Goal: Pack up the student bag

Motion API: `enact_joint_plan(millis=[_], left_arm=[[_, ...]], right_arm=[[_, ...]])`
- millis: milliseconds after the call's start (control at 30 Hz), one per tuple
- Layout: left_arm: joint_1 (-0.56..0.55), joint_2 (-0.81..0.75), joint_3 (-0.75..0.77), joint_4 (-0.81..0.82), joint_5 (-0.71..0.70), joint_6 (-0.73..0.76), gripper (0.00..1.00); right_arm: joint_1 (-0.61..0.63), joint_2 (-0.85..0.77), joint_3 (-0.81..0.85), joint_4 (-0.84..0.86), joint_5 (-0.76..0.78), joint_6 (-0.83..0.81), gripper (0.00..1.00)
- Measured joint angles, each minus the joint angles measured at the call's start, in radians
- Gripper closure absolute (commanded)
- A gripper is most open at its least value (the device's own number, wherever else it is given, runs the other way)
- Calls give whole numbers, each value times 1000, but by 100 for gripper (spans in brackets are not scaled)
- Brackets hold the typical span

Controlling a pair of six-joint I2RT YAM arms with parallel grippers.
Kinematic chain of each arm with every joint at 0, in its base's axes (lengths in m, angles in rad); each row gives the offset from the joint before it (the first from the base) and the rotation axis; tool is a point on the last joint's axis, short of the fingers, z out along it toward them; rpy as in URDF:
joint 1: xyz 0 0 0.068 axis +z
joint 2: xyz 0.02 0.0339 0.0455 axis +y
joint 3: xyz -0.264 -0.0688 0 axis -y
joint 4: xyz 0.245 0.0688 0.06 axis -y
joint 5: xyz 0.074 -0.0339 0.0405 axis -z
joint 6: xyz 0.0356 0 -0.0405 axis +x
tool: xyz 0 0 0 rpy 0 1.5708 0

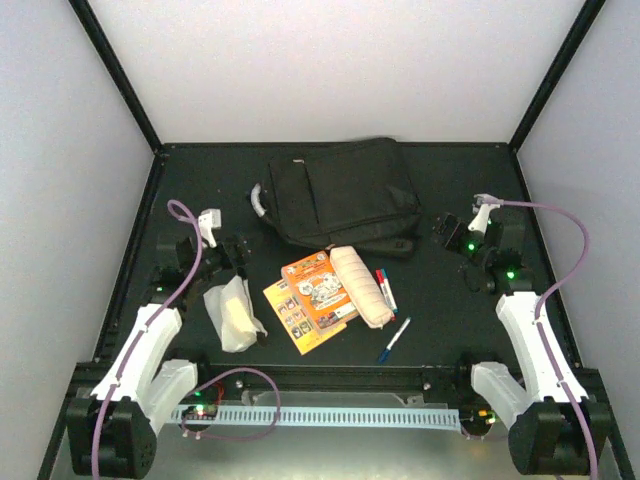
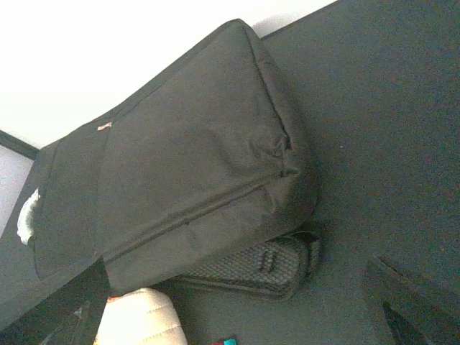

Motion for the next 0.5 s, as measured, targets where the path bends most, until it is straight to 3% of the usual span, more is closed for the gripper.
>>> enact_joint_plan(millis=[500], left_arm=[[0, 87, 18, 0, -24, 3, 1]], right_arm=[[0, 37, 24, -47, 72, 31, 1]])
